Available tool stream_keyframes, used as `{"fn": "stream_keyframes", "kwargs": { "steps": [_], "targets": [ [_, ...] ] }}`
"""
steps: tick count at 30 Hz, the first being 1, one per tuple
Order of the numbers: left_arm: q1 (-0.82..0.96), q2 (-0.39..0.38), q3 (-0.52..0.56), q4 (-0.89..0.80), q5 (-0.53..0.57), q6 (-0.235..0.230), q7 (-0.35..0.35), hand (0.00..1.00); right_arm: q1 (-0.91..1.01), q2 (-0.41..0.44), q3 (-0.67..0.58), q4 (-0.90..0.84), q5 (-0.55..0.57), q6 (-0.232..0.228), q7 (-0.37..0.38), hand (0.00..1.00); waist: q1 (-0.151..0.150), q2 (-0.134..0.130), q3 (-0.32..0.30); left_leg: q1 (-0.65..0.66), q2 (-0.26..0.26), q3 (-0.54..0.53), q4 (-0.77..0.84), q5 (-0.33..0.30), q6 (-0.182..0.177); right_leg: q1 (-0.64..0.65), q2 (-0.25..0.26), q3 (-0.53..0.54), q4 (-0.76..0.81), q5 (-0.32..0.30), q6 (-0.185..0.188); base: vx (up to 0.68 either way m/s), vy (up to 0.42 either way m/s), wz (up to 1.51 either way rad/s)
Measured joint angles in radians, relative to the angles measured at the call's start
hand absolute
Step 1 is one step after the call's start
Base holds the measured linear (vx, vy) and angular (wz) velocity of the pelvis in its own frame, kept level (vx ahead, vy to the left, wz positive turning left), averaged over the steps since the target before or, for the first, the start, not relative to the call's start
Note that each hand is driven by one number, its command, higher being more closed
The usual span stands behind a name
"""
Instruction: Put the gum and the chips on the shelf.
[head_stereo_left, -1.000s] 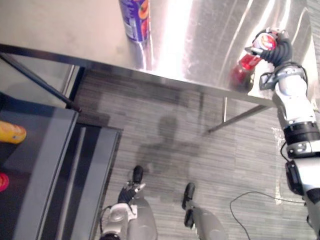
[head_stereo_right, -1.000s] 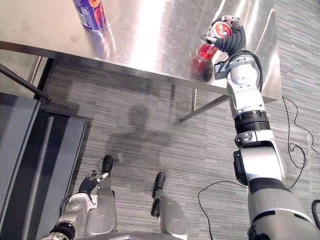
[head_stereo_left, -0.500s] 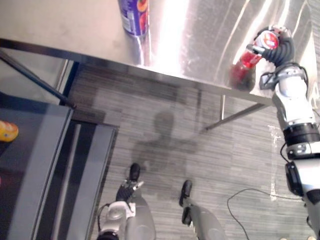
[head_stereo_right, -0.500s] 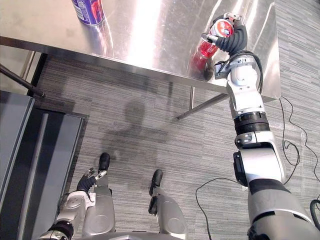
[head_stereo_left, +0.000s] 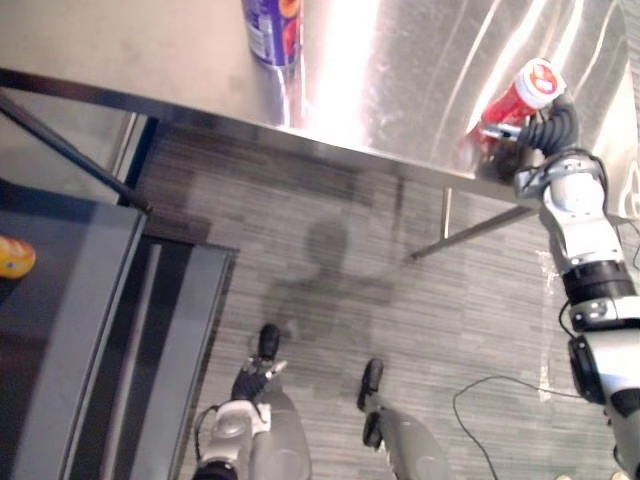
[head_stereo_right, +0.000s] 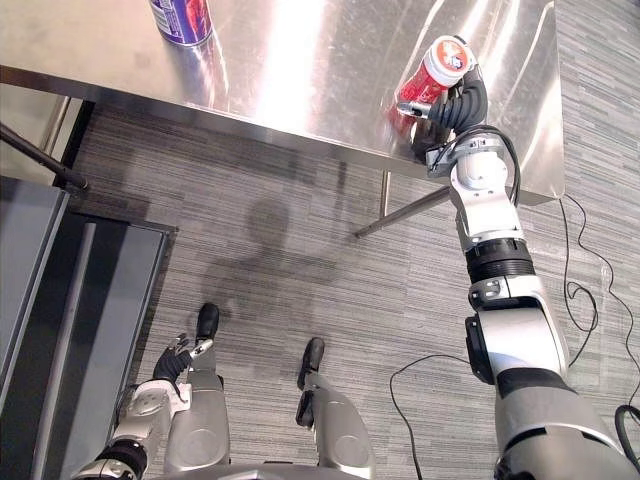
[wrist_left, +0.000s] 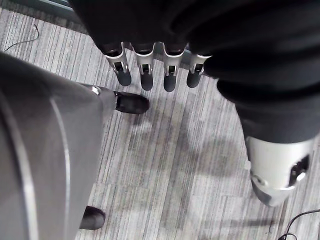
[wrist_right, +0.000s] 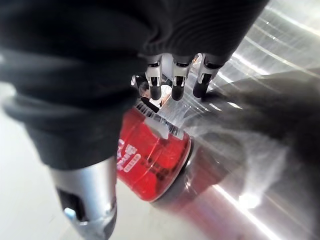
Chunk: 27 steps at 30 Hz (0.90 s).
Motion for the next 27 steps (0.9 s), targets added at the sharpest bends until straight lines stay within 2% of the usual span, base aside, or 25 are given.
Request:
{"fn": "stream_keyframes", "kwargs": {
  "steps": [7,13,24,25,27],
  "targets": [
    [-0.002,0.001,0.002,0.000,0.000,0.000,0.000,0.00,0.000,0.001,-0.011,0.000,0.000,0.000,0.001,0.00,0.000,-0.003,0.001,-0.003,0.000,0.000,0.000,0.000,0.000,-0.002,0.000,0.000,0.000,0.000,0.000,0.00,0.000,0.00],
    [-0.007,0.005,0.024,-0.004,-0.001,-0.001,0.000,0.00,0.000,0.001,-0.027,-0.009,0.000,-0.006,-0.002,0.00,-0.001,-0.016,0.008,-0.016,0.000,-0.002,0.000,0.002,0.000,-0.016,0.001,-0.001,0.000,0.000,0.000,0.00,0.000,0.00],
    [-0.015,0.005,0.041,-0.008,-0.001,-0.001,0.000,0.00,-0.012,0.000,-0.062,-0.016,0.001,-0.006,-0.023,0.00,0.000,-0.017,0.011,-0.051,0.003,-0.027,0.000,0.009,-0.004,-0.034,0.006,-0.025,-0.001,0.000,0.000,0.00,-0.007,0.04],
    [-0.015,0.005,0.041,-0.010,-0.001,-0.001,0.000,0.00,-0.018,0.000,-0.062,-0.016,0.001,-0.004,-0.024,1.00,0.000,-0.017,0.011,-0.054,0.003,-0.028,0.000,0.010,-0.003,-0.036,0.006,-0.025,-0.001,0.000,0.000,0.00,0.000,0.00],
    [-0.015,0.005,0.041,-0.010,-0.002,-0.001,0.000,0.00,-0.028,0.000,-0.060,-0.016,0.001,-0.001,-0.024,1.00,0.001,-0.017,0.011,-0.056,0.003,-0.027,0.000,0.010,-0.003,-0.039,0.006,-0.025,-0.001,0.000,0.000,0.00,0.000,0.00]
  ]
}}
